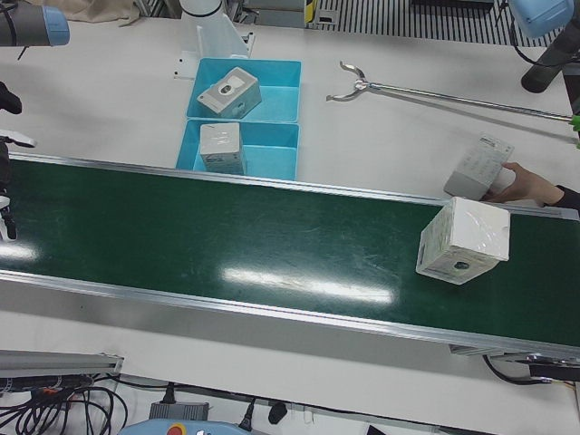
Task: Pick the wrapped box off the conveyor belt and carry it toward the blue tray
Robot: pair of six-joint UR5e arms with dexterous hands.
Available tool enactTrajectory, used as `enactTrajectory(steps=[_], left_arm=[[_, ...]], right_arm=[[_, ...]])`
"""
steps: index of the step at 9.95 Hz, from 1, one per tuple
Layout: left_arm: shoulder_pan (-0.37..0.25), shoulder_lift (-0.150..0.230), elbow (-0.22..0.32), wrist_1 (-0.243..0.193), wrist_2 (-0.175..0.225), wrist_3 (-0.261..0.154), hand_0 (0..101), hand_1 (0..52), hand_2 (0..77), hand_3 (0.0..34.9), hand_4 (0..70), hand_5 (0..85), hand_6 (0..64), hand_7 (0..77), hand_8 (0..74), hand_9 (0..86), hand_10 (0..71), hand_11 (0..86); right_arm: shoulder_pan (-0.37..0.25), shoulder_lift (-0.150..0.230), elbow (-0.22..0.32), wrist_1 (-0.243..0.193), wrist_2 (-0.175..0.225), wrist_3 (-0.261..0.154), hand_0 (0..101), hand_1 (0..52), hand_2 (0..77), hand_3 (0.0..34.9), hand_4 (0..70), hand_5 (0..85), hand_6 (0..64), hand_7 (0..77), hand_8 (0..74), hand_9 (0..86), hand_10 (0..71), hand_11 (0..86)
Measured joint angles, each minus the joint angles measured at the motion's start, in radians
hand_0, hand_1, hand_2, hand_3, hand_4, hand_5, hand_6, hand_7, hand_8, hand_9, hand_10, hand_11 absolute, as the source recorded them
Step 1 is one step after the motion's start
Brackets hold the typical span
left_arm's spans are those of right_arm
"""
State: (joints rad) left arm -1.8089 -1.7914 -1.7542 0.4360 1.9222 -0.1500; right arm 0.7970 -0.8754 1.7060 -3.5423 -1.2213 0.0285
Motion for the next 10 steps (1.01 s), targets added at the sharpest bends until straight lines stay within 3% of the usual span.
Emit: enactTrajectory(steps=[1, 2, 3, 4, 5, 6, 7, 9, 10], left_arm=[[0.000, 0.000, 0.000, 0.000, 0.000, 0.000, 0, 0.0, 1.1, 0.0, 0.0, 0.5, 0.0, 0.5, 0.5, 0.0, 0.5, 0.0], [0.000, 0.000, 0.000, 0.000, 0.000, 0.000, 0, 0.0, 1.1, 0.0, 0.0, 0.5, 0.0, 0.5, 0.5, 0.0, 0.5, 0.0], [0.000, 0.000, 0.000, 0.000, 0.000, 0.000, 0, 0.0, 1.1, 0.0, 0.0, 0.5, 0.0, 0.5, 0.5, 0.0, 0.5, 0.0], [0.000, 0.000, 0.000, 0.000, 0.000, 0.000, 0, 0.0, 1.1, 0.0, 0.0, 0.5, 0.0, 0.5, 0.5, 0.0, 0.0, 0.5], [0.000, 0.000, 0.000, 0.000, 0.000, 0.000, 0, 0.0, 1.1, 0.0, 0.0, 1.1, 0.0, 0.5, 0.5, 0.0, 0.5, 0.0], [0.000, 0.000, 0.000, 0.000, 0.000, 0.000, 0, 0.0, 1.1, 0.0, 0.0, 1.1, 0.0, 0.5, 0.5, 0.0, 0.5, 0.0], [0.000, 0.000, 0.000, 0.000, 0.000, 0.000, 0, 0.0, 1.1, 0.0, 0.0, 0.5, 0.0, 0.5, 0.5, 0.0, 0.5, 0.5], [0.000, 0.000, 0.000, 0.000, 0.000, 0.000, 0, 0.0, 1.1, 0.0, 0.0, 1.1, 0.0, 0.5, 0.5, 0.0, 0.5, 0.0], [0.000, 0.000, 0.000, 0.000, 0.000, 0.000, 0, 0.0, 1.1, 0.0, 0.0, 1.1, 0.0, 0.5, 0.5, 0.0, 0.5, 0.0]], right_arm=[[0.002, 0.000, 0.002, -0.001, 0.001, 0.004, 58, 27.8, 20.7, 7.8, 20.7, 20.2, 12.0, 30.0, 2.7, 8.2, 2.7, 7.1], [0.003, -0.001, 0.003, -0.001, 0.002, 0.007, 58, 27.8, 20.7, 7.8, 20.7, 20.2, 12.0, 30.0, 2.7, 8.2, 2.7, 7.1], [0.004, -0.003, 0.004, -0.001, 0.002, 0.008, 73, 36.0, 36.0, 3.5, 27.8, 37.6, 15.8, 34.4, 5.5, 11.4, 5.4, 10.4], [0.004, -0.005, 0.004, 0.000, 0.003, 0.010, 73, 36.0, 36.0, 3.5, 27.8, 37.6, 15.8, 34.4, 5.5, 11.4, 5.4, 10.4], [0.005, -0.006, 0.005, 0.000, 0.003, 0.011, 77, 36.0, 42.0, 0.0, 32.7, 60.5, 18.5, 38.2, 6.5, 12.5, 6.0, 11.4], [0.005, -0.006, 0.005, 0.000, 0.003, 0.011, 70, 36.0, 49.6, 0.0, 32.7, 70.4, 19.6, 39.3, 6.5, 12.5, 6.0, 11.4], [0.005, -0.006, 0.005, 0.001, 0.003, 0.011, 63, 36.0, 60.5, 0.1, 29.5, 70.4, 20.2, 39.8, 7.6, 13.6, 5.4, 11.4], [0.005, -0.009, 0.005, 0.003, 0.003, 0.011, 63, 36.0, 60.5, 0.1, 29.5, 70.4, 20.2, 39.8, 7.6, 13.6, 5.4, 11.4], [0.005, -0.011, 0.005, 0.004, 0.003, 0.011, 58, 23.5, 55.6, 0.0, 26.2, 60.5, 19.1, 39.8, 6.0, 13.6, 4.4, 8.7]])
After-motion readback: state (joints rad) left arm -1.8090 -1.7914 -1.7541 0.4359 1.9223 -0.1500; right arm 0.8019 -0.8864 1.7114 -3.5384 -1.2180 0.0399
